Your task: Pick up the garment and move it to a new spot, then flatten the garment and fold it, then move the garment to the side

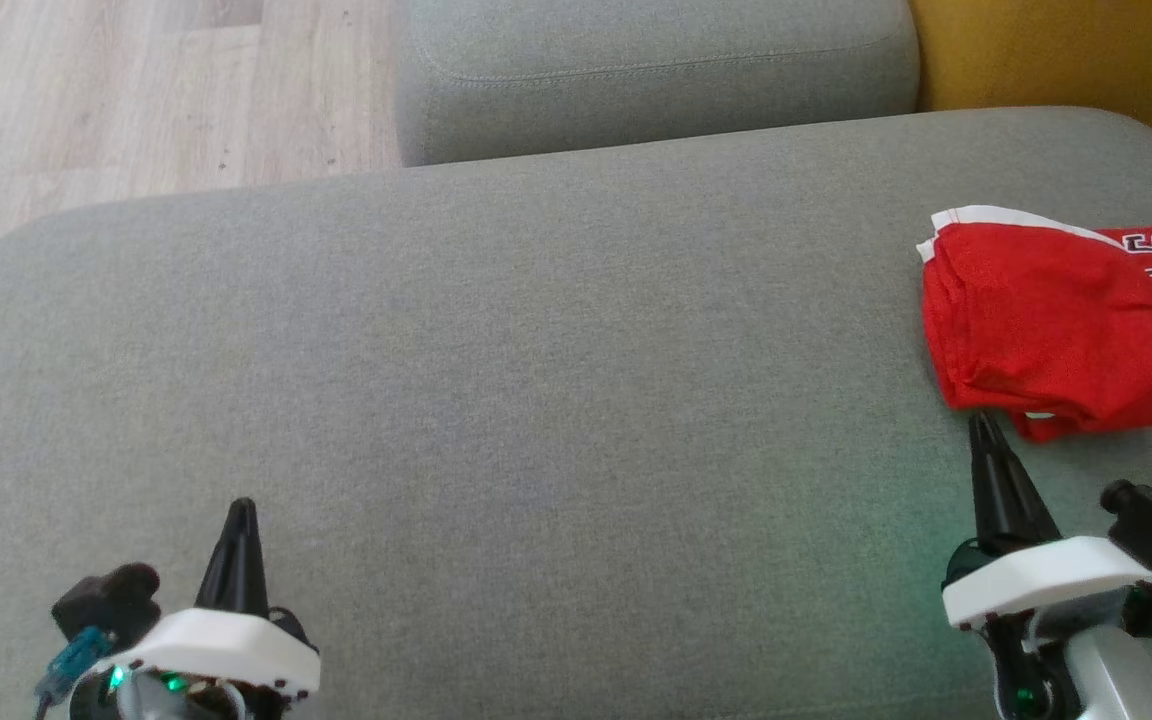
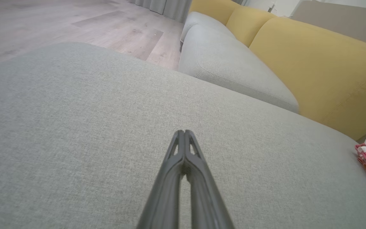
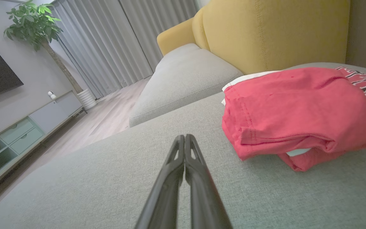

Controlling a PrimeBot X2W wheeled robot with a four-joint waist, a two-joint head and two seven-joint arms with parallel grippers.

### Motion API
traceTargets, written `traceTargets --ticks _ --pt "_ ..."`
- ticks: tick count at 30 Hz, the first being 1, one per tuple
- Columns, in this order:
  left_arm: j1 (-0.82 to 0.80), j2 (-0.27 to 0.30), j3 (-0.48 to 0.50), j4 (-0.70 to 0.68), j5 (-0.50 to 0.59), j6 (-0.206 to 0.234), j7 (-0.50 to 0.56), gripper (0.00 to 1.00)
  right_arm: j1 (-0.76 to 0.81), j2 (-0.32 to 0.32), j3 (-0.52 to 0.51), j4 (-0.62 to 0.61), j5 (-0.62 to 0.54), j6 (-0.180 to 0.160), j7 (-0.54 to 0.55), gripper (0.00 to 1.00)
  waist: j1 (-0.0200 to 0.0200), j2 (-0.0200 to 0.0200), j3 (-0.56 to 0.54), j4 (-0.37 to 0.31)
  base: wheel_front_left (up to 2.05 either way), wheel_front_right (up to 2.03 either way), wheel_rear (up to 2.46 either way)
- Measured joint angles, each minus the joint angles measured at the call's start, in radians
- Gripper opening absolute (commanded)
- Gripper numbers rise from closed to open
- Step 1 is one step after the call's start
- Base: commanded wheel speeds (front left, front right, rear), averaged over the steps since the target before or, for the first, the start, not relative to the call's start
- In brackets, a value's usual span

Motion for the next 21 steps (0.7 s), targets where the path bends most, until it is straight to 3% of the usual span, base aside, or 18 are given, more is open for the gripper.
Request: traceTargets --ticks 21 --pt "-0.015 0.000 0.026 -0.006 -0.246 -0.014 0.061 0.00 0.000 0.027 -0.052 -0.018 0.217 0.000 0.062 0.00 0.0000 0.0000 0.002 0.008 0.00 0.00 0.00"
